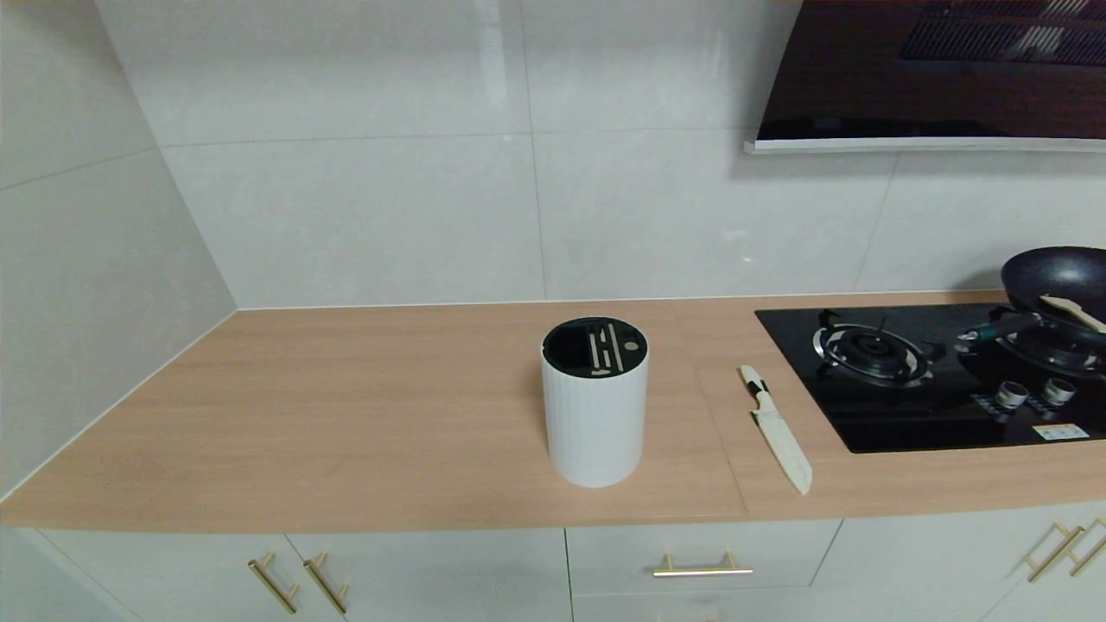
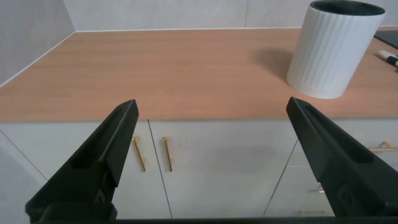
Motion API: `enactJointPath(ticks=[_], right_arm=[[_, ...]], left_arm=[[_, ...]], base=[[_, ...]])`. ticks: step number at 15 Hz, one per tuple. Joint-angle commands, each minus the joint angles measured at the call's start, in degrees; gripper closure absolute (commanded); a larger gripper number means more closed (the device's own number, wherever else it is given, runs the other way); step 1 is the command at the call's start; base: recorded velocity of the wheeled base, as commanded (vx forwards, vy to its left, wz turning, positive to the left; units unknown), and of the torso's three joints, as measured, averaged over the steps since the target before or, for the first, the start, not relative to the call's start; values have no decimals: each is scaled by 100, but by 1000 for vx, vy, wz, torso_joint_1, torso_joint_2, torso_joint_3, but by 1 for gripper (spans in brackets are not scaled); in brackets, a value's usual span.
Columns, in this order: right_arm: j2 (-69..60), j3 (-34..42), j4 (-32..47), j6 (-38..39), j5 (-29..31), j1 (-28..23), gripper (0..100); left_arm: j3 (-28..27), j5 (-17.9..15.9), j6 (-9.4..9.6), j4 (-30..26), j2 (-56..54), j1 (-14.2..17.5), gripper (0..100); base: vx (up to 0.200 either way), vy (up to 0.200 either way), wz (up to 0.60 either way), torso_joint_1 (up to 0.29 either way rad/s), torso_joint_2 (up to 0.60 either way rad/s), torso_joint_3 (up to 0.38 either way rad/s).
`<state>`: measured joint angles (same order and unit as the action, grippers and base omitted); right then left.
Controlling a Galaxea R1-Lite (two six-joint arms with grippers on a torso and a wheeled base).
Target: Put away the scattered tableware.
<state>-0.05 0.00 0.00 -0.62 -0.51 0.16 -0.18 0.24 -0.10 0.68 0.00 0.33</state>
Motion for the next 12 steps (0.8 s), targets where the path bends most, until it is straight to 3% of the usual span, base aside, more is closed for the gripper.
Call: enactJointPath(ticks=[1, 12], right_arm=[[5, 0, 0, 1, -2, 2, 0], [5, -9, -18, -52, 16, 2, 0]], left_arm=[[1, 2, -8, 2, 0, 2, 0], [1, 11, -8, 2, 0, 2, 0]], base=[[200, 0, 0, -12, -12, 7], [0, 0, 0, 0, 0, 0]])
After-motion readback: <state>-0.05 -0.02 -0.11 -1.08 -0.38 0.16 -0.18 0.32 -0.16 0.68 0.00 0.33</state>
